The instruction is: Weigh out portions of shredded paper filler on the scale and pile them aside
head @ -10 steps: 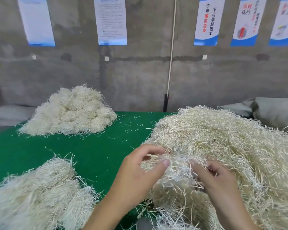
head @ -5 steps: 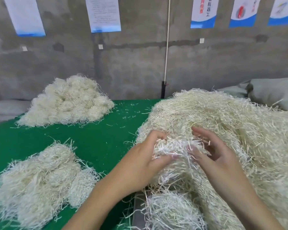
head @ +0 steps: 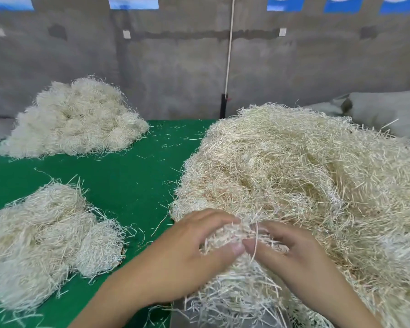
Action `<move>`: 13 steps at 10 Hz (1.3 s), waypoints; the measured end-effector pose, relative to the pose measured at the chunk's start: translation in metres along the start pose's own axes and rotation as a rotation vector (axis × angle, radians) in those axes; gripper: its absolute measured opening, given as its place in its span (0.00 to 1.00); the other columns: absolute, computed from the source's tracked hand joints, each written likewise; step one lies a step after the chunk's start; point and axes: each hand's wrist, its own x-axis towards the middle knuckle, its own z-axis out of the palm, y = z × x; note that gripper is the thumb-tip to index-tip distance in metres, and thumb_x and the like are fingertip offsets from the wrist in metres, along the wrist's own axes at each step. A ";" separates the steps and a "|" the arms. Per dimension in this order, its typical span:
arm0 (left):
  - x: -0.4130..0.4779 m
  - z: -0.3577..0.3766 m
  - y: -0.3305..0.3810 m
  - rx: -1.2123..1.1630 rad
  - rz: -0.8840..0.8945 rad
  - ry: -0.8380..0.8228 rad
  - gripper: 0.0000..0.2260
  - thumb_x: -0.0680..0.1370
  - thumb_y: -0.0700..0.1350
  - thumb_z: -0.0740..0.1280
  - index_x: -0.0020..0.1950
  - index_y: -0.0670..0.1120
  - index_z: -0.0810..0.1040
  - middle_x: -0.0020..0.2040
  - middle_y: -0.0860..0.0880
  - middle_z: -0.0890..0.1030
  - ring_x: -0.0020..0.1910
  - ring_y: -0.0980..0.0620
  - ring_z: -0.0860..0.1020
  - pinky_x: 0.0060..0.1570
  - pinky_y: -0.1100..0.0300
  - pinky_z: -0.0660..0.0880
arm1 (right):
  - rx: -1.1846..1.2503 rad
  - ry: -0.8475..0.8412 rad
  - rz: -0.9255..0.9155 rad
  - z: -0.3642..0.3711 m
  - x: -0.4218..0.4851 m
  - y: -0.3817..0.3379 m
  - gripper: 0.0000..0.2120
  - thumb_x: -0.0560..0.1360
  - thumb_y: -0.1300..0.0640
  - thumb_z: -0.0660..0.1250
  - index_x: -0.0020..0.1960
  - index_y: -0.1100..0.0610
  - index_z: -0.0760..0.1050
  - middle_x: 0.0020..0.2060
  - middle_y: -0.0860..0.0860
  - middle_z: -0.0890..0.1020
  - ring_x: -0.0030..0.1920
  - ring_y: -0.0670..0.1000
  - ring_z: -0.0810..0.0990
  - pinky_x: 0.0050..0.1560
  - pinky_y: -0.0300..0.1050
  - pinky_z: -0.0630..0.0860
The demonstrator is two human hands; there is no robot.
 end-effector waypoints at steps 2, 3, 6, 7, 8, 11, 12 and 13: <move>-0.013 0.029 -0.031 0.196 -0.087 -0.344 0.35 0.74 0.71 0.60 0.74 0.72 0.44 0.59 0.87 0.39 0.63 0.84 0.39 0.68 0.66 0.36 | -0.256 -0.116 0.122 0.037 -0.006 0.033 0.04 0.75 0.42 0.67 0.50 0.37 0.78 0.54 0.28 0.71 0.61 0.31 0.65 0.68 0.44 0.64; -0.017 0.036 -0.043 0.173 -0.071 -0.274 0.32 0.72 0.76 0.53 0.75 0.70 0.52 0.61 0.87 0.48 0.63 0.84 0.45 0.72 0.65 0.44 | -0.286 -0.139 0.143 0.040 -0.005 0.037 0.04 0.75 0.39 0.65 0.47 0.35 0.77 0.55 0.27 0.69 0.62 0.31 0.62 0.69 0.49 0.63; -0.011 0.027 -0.047 -0.008 -0.043 -0.161 0.21 0.70 0.72 0.64 0.62 0.72 0.71 0.59 0.82 0.64 0.62 0.77 0.62 0.58 0.73 0.62 | -0.401 -0.197 0.076 0.037 -0.006 0.035 0.21 0.75 0.32 0.55 0.62 0.37 0.76 0.63 0.29 0.66 0.63 0.28 0.55 0.73 0.48 0.55; -0.013 0.004 -0.048 0.031 -0.049 -0.200 0.25 0.68 0.73 0.65 0.64 0.73 0.66 0.64 0.84 0.56 0.65 0.82 0.54 0.60 0.74 0.56 | -0.314 -0.202 0.098 0.023 -0.004 0.028 0.27 0.72 0.31 0.58 0.71 0.33 0.65 0.66 0.26 0.61 0.67 0.30 0.61 0.68 0.40 0.62; -0.018 -0.017 -0.047 -0.041 -0.047 -0.168 0.28 0.68 0.75 0.62 0.67 0.71 0.68 0.69 0.76 0.60 0.71 0.74 0.56 0.67 0.60 0.59 | -0.112 -0.126 0.097 0.009 -0.005 0.021 0.34 0.66 0.35 0.61 0.72 0.30 0.61 0.67 0.26 0.66 0.63 0.32 0.71 0.54 0.32 0.66; -0.015 -0.017 -0.028 -0.276 -0.146 0.155 0.27 0.70 0.78 0.46 0.63 0.75 0.71 0.64 0.79 0.67 0.59 0.82 0.65 0.54 0.65 0.60 | 0.300 0.216 -0.011 -0.001 -0.002 0.021 0.17 0.75 0.50 0.59 0.61 0.45 0.78 0.58 0.41 0.83 0.63 0.43 0.78 0.66 0.52 0.70; -0.006 -0.014 -0.021 -0.268 -0.142 0.170 0.25 0.71 0.76 0.45 0.63 0.75 0.70 0.62 0.81 0.67 0.58 0.83 0.64 0.56 0.67 0.59 | 0.314 0.297 -0.011 -0.006 -0.002 0.020 0.19 0.74 0.43 0.59 0.59 0.47 0.79 0.58 0.42 0.83 0.63 0.44 0.78 0.69 0.58 0.68; -0.004 -0.018 -0.014 -0.240 -0.135 0.231 0.25 0.72 0.76 0.44 0.62 0.75 0.71 0.60 0.82 0.67 0.56 0.85 0.63 0.53 0.69 0.58 | 0.312 0.351 -0.014 -0.015 -0.006 0.017 0.20 0.74 0.40 0.57 0.57 0.46 0.80 0.58 0.42 0.83 0.63 0.44 0.78 0.69 0.57 0.67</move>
